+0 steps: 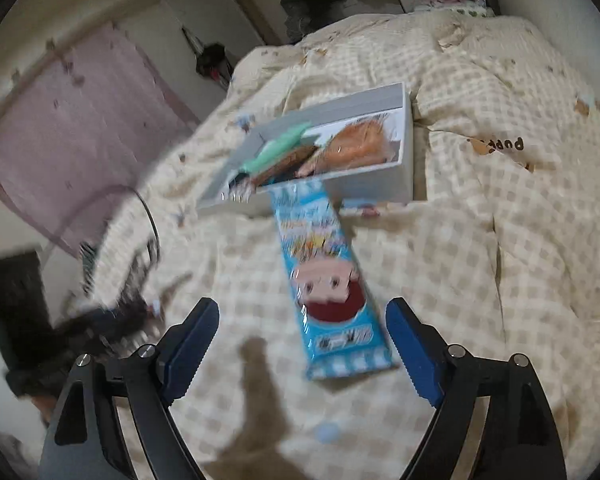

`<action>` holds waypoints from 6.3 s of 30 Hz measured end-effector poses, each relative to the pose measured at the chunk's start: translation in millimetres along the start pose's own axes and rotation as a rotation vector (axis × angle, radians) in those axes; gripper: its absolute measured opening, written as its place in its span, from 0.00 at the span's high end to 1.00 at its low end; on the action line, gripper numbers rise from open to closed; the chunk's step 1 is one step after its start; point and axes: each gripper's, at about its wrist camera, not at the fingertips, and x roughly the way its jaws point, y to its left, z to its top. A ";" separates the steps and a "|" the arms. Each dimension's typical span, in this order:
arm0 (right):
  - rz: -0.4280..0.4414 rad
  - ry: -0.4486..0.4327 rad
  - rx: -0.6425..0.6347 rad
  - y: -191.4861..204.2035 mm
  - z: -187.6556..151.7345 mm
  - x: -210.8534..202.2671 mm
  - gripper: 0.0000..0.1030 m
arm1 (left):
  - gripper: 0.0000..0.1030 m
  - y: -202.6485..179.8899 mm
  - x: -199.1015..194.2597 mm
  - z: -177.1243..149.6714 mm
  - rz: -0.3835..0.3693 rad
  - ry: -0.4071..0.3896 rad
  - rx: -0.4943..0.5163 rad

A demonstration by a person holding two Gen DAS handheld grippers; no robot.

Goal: Organize objects
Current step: 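Grasp the blue snack stick with the right tool and lift it, then carry the hair clip and blue snack stick toward the white box with both tools, then lower the hair clip and blue stick into the box and open both tools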

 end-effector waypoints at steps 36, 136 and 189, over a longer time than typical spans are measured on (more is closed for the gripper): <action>-0.181 0.083 -0.413 92.1 -48.4 0.0 0.69 | 0.67 1.8 4.8 -1.1 0.000 0.022 -0.004; -0.124 -0.641 -0.188 86.7 68.8 -8.9 0.70 | 0.68 33.3 9.1 155.7 -0.013 -0.514 -0.300; -0.352 0.028 -0.211 58.2 109.5 153.2 0.68 | 0.66 73.4 156.3 148.1 0.116 -0.014 -0.342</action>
